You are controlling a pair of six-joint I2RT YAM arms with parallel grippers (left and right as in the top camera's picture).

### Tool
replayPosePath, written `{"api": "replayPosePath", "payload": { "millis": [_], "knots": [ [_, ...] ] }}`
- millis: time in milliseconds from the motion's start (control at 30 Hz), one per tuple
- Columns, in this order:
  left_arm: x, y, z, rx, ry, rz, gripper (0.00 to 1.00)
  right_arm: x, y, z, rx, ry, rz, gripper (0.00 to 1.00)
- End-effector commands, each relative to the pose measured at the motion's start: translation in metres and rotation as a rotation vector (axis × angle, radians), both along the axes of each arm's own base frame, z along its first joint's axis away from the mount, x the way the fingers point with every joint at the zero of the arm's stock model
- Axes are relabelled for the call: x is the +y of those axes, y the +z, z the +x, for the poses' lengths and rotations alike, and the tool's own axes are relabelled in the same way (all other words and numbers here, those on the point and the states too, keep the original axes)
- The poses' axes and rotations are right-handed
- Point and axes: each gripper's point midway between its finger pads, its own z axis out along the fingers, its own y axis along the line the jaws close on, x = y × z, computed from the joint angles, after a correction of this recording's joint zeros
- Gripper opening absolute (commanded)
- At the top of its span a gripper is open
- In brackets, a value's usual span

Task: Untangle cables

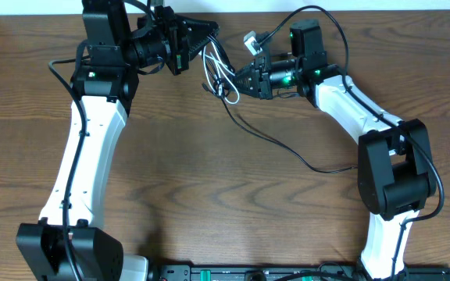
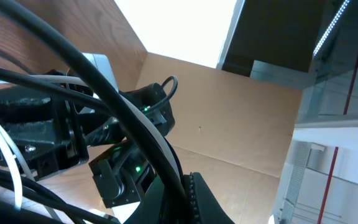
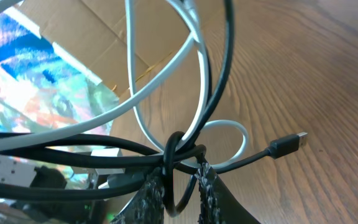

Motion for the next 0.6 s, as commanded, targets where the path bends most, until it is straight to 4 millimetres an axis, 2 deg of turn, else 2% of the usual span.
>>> {"api": "replayPosePath", "payload": {
  "millis": [0, 133, 233, 400, 500, 567],
  "knots": [
    [-0.004, 0.019, -0.011, -0.026, -0.040, -0.026, 0.07, 0.003, 0.002, 0.004, 0.050, -0.033, -0.016, 0.16],
    [-0.007, 0.018, -0.012, -0.012, -0.043, -0.032, 0.08, 0.007, -0.002, 0.005, 0.069, -0.056, -0.038, 0.17],
    [-0.010, 0.018, -0.014, -0.012, -0.052, -0.033, 0.07, 0.011, -0.008, 0.009, 0.083, -0.096, -0.068, 0.20],
    [-0.016, 0.020, -0.018, 0.007, -0.075, -0.049, 0.07, 0.012, -0.016, 0.021, 0.124, -0.186, -0.115, 0.20],
    [-0.019, 0.024, -0.020, -0.012, -0.088, -0.056, 0.07, 0.009, -0.021, 0.029, 0.156, -0.245, -0.138, 0.13],
    [-0.021, 0.027, -0.020, -0.019, -0.092, -0.061, 0.08, 0.007, -0.024, 0.034, 0.179, -0.289, -0.154, 0.04]
  ]
}}
